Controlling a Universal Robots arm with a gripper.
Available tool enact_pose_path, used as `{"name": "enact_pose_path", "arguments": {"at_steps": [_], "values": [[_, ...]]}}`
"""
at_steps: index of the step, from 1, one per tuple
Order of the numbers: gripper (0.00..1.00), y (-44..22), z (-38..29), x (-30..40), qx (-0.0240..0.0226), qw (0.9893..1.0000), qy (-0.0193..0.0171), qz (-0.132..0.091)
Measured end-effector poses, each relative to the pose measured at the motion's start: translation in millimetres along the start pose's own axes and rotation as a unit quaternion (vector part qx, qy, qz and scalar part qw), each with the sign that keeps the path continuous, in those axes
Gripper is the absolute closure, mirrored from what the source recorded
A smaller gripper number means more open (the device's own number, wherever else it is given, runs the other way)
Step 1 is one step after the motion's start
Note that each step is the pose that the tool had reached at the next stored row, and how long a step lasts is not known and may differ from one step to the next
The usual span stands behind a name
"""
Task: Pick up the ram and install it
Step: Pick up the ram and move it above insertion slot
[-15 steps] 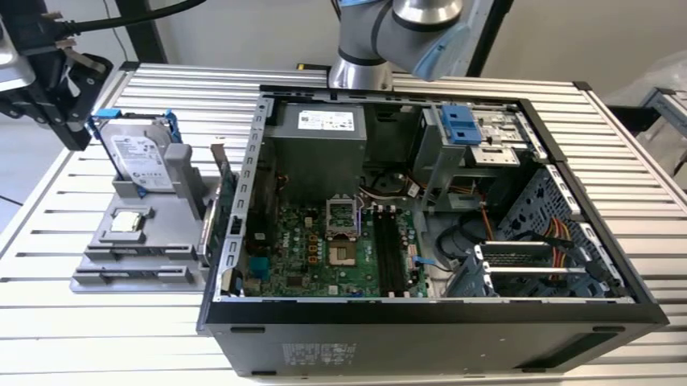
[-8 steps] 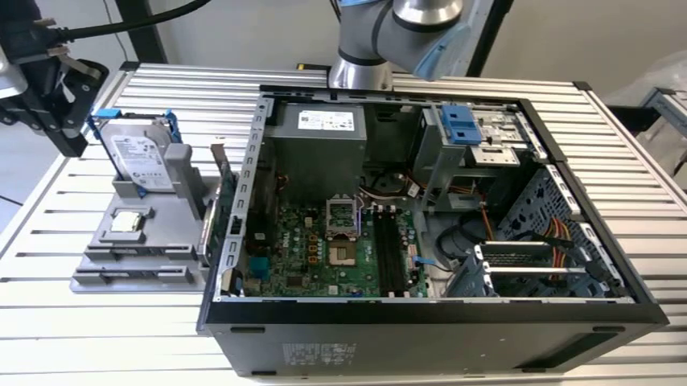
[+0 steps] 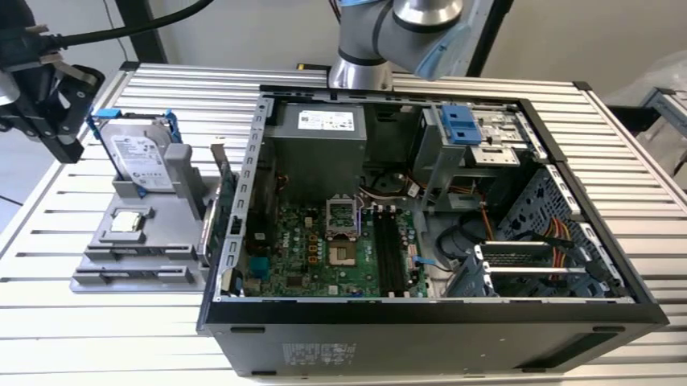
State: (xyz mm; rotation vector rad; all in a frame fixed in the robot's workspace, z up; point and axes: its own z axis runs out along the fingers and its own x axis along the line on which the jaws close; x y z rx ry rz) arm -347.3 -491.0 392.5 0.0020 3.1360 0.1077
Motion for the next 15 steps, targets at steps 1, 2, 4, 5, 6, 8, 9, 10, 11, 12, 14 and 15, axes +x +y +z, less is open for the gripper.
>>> {"name": "enact_pose_path", "arguments": {"at_steps": [1, 2, 4, 5, 6, 8, 9, 10, 11, 12, 14, 15], "values": [[1.00, -1.1, -0.1, 0.0, 0.0000, 1.0000, 0.0000, 0.000], [1.00, -2.2, -0.2, 0.0, 0.0000, 1.0000, 0.0000, 0.000], [1.00, -4.4, -0.2, 0.0, 0.0000, 1.0000, 0.0000, 0.000], [1.00, -5.4, -0.3, 0.0, 0.0000, 1.0000, 0.0000, 0.000], [1.00, -6.5, -0.5, 0.0, 0.0000, 1.0000, 0.0000, 0.000], [1.00, -8.5, -0.6, 0.0, 0.0000, 1.0000, 0.0000, 0.000], [1.00, -9.4, -0.7, 0.0, 0.0000, 1.0000, 0.0000, 0.000], [1.00, -10.2, -0.7, 0.0, 0.0000, 1.0000, 0.0000, 0.000], [1.00, -10.7, -0.8, 0.0, 0.0001, 1.0000, 0.0000, 0.000], [1.00, -10.7, -0.8, 0.0, 0.0000, 1.0000, 0.0000, 0.000], [1.00, -10.9, -0.7, 0.0, 0.0000, 1.0000, 0.0000, 0.000], [1.00, -11.0, -0.8, 0.0, 0.0000, 1.0000, 0.0000, 0.000]]}}
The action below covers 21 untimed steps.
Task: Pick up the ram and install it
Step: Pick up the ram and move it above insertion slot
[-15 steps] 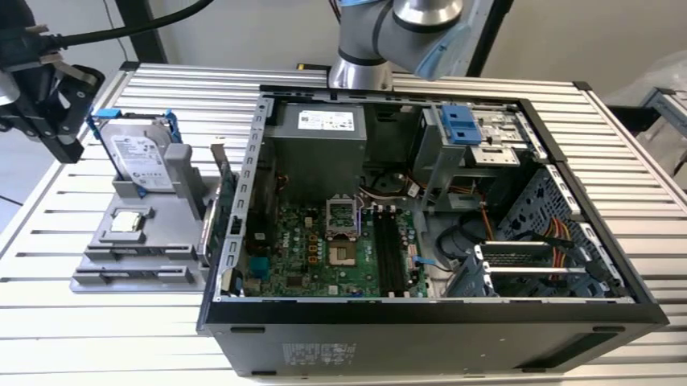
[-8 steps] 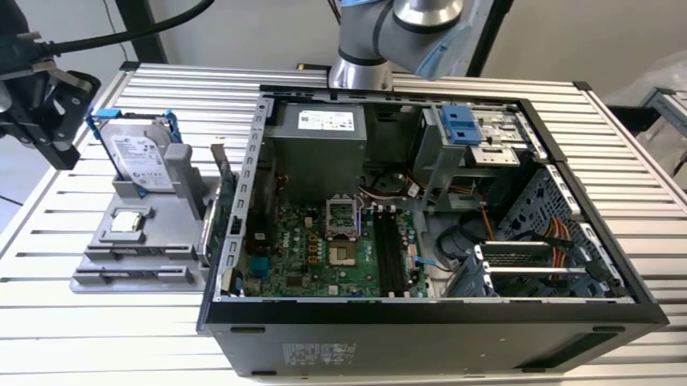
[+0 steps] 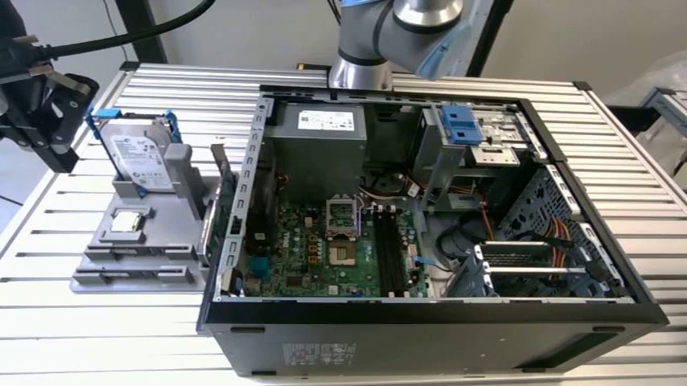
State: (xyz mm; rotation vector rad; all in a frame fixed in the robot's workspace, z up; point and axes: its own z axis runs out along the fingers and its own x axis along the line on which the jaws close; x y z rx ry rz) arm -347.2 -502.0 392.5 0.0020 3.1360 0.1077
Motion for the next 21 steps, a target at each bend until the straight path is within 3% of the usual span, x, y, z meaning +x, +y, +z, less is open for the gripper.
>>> {"name": "enact_pose_path", "arguments": {"at_steps": [11, 21], "values": [[1.00, -0.1, 0.0, 0.0, 0.0000, 1.0000, 0.0000, -0.001], [1.00, -0.1, 0.0, 0.0, -0.0001, 0.9996, 0.0018, -0.027]]}}
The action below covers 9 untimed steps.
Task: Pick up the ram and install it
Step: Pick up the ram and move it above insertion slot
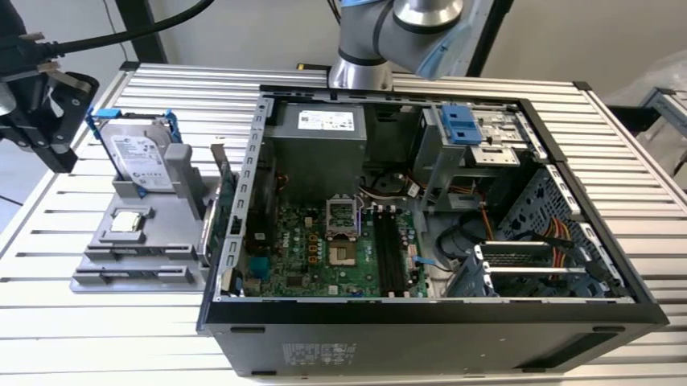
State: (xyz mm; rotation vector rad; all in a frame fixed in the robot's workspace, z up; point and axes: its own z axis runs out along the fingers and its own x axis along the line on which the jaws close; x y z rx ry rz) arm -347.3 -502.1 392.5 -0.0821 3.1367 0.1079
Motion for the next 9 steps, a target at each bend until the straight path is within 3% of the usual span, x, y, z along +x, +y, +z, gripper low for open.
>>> {"name": "enact_pose_path", "arguments": {"at_steps": [9], "values": [[1.00, 0.0, 0.0, 0.0, -0.0001, 0.9995, 0.0022, -0.032]]}}
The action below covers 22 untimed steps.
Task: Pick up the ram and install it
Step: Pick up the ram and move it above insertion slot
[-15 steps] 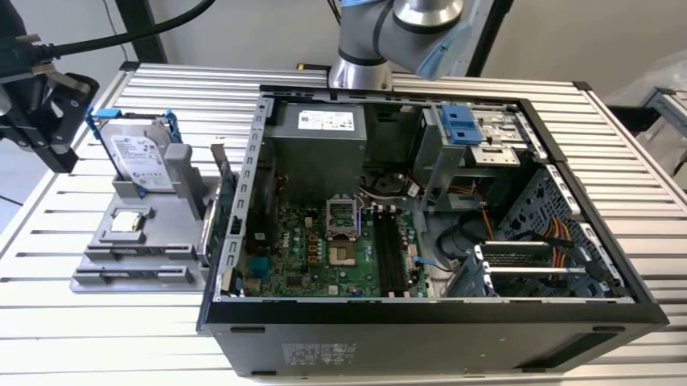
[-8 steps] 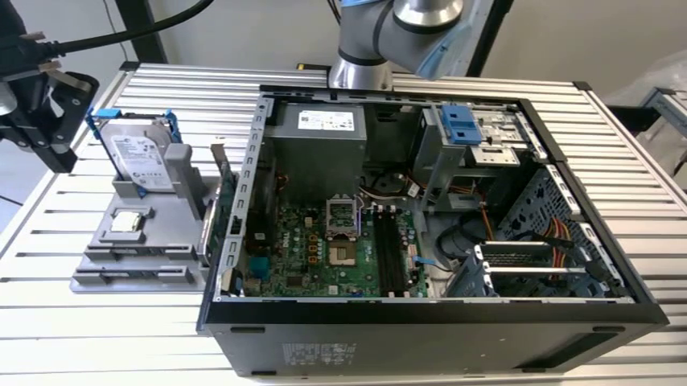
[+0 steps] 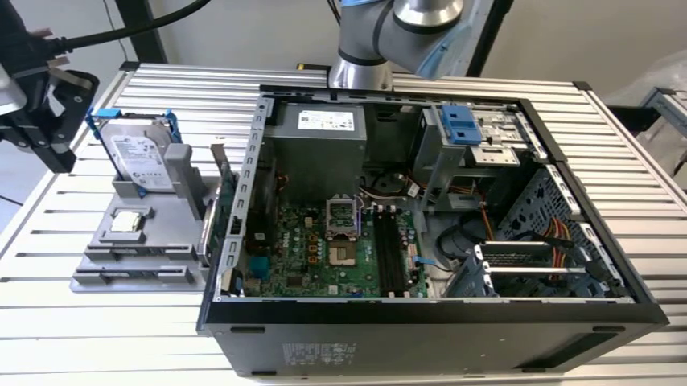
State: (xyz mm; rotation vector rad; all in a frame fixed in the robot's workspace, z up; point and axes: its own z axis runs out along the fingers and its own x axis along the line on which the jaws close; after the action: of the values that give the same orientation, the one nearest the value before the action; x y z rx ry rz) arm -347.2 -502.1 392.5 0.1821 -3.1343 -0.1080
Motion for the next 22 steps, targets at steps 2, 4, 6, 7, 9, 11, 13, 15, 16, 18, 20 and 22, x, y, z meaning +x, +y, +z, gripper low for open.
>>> {"name": "enact_pose_path", "arguments": {"at_steps": [2, 4, 6, 7, 9, 11, 13, 15, 16, 18, 20, 22], "values": [[1.00, 0.0, 0.0, 0.0, 0.0000, 1.0000, 0.0005, -0.008], [1.00, 0.0, 0.0, 0.0, 0.0000, 0.9999, 0.0010, -0.015], [1.00, 0.0, 0.0, 0.0, -0.0001, 0.9997, 0.0015, -0.022], [1.00, 0.0, 0.0, 0.0, -0.0001, 0.9997, 0.0018, -0.026], [1.00, 0.0, 0.0, 0.0, -0.0001, 0.9995, 0.0023, -0.033], [1.00, 0.0, 0.0, 0.0, -0.0002, 0.9992, 0.0027, -0.039], [1.00, 0.0, 0.0, 0.0, -0.0002, 0.9990, 0.0031, -0.045], [1.00, 0.0, 0.0, 0.0, -0.0002, 0.9987, 0.0035, -0.052], [1.00, 0.0, 0.0, 0.0, -0.0002, 0.9985, 0.0038, -0.055], [1.00, 0.0, 0.0, 0.0, -0.0002, 0.9981, 0.0042, -0.061], [1.00, 0.0, 0.0, 0.0, -0.0002, 0.9977, 0.0047, -0.067], [1.00, 0.0, 0.0, 0.0, -0.0003, 0.9973, 0.0050, -0.073]]}}
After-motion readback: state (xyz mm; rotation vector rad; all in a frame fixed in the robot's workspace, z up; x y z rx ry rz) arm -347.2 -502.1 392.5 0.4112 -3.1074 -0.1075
